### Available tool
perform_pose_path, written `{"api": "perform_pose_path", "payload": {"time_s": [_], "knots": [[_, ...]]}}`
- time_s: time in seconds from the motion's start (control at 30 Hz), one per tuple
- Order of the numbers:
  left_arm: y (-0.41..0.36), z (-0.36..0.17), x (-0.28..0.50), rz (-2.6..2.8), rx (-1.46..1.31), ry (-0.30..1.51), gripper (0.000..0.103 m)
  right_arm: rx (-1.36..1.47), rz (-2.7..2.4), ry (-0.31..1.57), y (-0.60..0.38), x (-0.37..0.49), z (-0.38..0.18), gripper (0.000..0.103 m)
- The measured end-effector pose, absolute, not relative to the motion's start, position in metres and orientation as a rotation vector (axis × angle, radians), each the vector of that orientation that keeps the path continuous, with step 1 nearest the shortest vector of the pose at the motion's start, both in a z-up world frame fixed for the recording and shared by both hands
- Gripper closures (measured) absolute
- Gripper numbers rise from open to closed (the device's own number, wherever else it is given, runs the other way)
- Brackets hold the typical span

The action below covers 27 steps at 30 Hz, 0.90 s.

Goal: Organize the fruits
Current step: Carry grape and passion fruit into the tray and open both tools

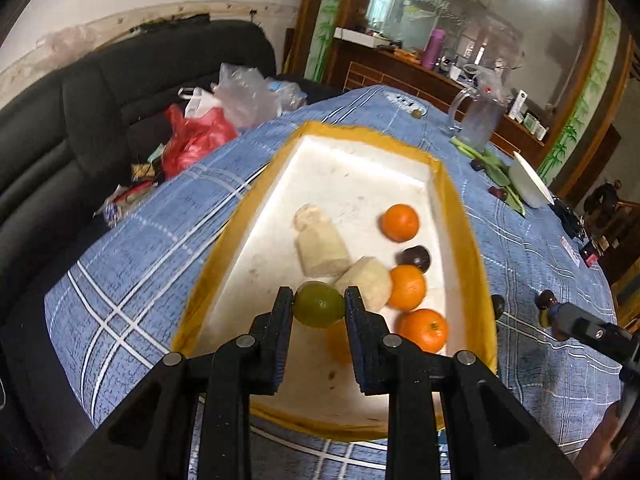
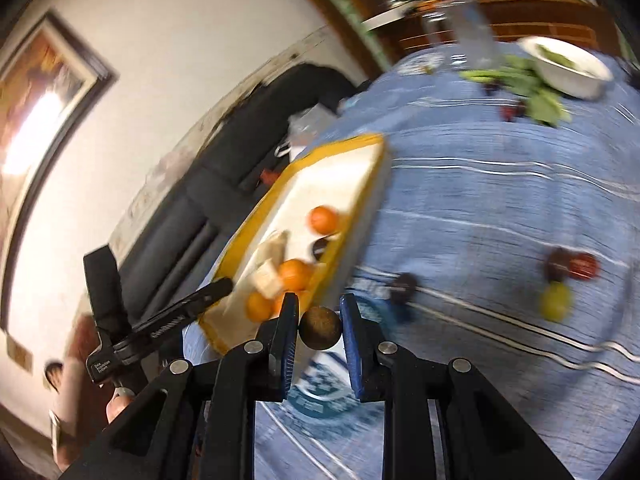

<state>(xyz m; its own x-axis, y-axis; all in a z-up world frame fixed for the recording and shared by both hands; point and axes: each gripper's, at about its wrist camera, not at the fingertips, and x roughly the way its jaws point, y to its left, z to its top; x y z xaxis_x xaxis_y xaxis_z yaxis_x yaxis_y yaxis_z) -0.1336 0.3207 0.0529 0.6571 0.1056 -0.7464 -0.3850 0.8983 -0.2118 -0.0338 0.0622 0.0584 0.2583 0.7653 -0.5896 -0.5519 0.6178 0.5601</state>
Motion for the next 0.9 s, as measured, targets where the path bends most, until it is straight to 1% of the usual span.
{"api": "perform_pose_path", "payload": {"time_s": [0.17,0.2,0.23,0.27,0.3,0.4,0.43,0.47,0.5,0.53,0.57,0.77,0.8,0.87,0.9], "knots": [[0.332,0.052,-0.140,0.280,-0.409,0.795,0.077,0.159,0.933,0.978,0.120,-0.045,0.051,0.079],[0.334,0.053,-0.142,0.280,-0.417,0.790,0.072,0.143,0.933,0.983,0.126,-0.046,0.048,0.079],[0.338,0.054,-0.145,0.284,-0.433,0.780,0.061,0.118,0.933,0.990,0.136,-0.048,0.044,0.079],[0.342,0.055,-0.149,0.288,-0.448,0.768,0.054,0.100,0.931,0.991,0.142,-0.049,0.041,0.079],[0.345,0.055,-0.152,0.292,-0.464,0.755,0.046,0.072,0.926,0.989,0.149,-0.052,0.039,0.079],[0.352,0.059,-0.160,0.287,-0.493,0.731,0.044,-0.001,0.908,0.970,0.162,-0.061,0.036,0.078],[0.353,0.061,-0.161,0.285,-0.498,0.728,0.044,-0.021,0.908,0.967,0.168,-0.064,0.035,0.075],[0.353,0.062,-0.162,0.285,-0.503,0.725,0.043,-0.031,0.905,0.963,0.170,-0.066,0.035,0.068],[0.353,0.063,-0.164,0.283,-0.511,0.720,0.042,-0.041,0.896,0.955,0.172,-0.067,0.035,0.064],[0.353,0.064,-0.165,0.281,-0.515,0.716,0.040,-0.042,0.893,0.949,0.170,-0.068,0.036,0.057],[0.353,0.066,-0.167,0.278,-0.519,0.711,0.039,-0.036,0.891,0.946,0.169,-0.069,0.037,0.056],[0.351,0.074,-0.174,0.268,-0.533,0.694,0.032,0.008,0.853,0.894,0.133,-0.071,0.057,0.056],[0.350,0.074,-0.175,0.269,-0.535,0.693,0.031,0.010,0.833,0.880,0.120,-0.071,0.061,0.055],[0.348,0.074,-0.175,0.270,-0.538,0.695,0.031,0.015,0.790,0.861,0.099,-0.071,0.065,0.048],[0.346,0.074,-0.174,0.267,-0.538,0.698,0.031,0.018,0.767,0.854,0.086,-0.071,0.066,0.047]]}}
